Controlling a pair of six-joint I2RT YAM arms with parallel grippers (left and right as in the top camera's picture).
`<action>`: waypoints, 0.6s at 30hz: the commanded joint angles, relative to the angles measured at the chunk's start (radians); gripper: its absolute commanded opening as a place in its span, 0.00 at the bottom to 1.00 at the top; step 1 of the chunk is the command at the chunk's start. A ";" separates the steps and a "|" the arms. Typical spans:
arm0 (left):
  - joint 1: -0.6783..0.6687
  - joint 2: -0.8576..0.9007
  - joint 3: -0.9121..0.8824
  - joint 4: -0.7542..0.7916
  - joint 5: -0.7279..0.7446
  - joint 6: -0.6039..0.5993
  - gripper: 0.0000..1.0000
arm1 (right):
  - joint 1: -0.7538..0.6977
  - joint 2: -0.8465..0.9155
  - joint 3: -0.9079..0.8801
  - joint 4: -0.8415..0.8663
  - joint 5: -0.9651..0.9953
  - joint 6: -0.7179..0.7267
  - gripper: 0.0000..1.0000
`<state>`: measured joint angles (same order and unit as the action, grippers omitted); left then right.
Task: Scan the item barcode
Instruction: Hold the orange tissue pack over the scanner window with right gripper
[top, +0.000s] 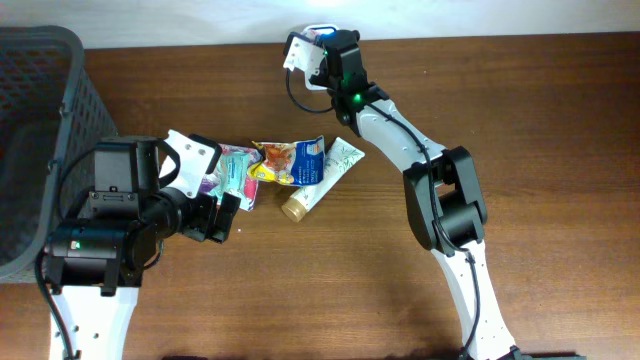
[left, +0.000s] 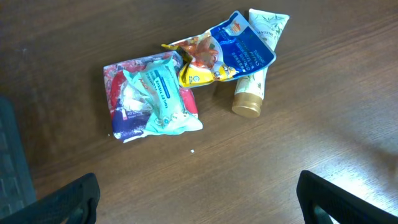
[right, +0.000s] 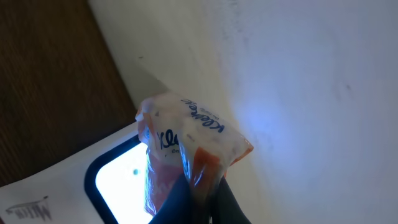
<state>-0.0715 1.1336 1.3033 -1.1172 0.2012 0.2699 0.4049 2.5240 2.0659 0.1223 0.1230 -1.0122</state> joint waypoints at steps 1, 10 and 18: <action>0.005 -0.002 0.001 0.002 -0.007 0.016 0.99 | 0.007 0.012 0.068 0.008 0.048 0.023 0.04; 0.005 -0.002 0.001 0.002 -0.007 0.016 0.99 | 0.021 0.007 0.080 -0.056 0.101 0.023 0.04; 0.005 -0.003 0.001 -0.001 -0.007 0.016 0.99 | 0.047 -0.027 0.080 -0.170 0.144 0.024 0.04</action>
<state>-0.0715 1.1336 1.3033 -1.1179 0.2012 0.2699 0.4442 2.5240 2.1262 -0.0200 0.2459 -0.9989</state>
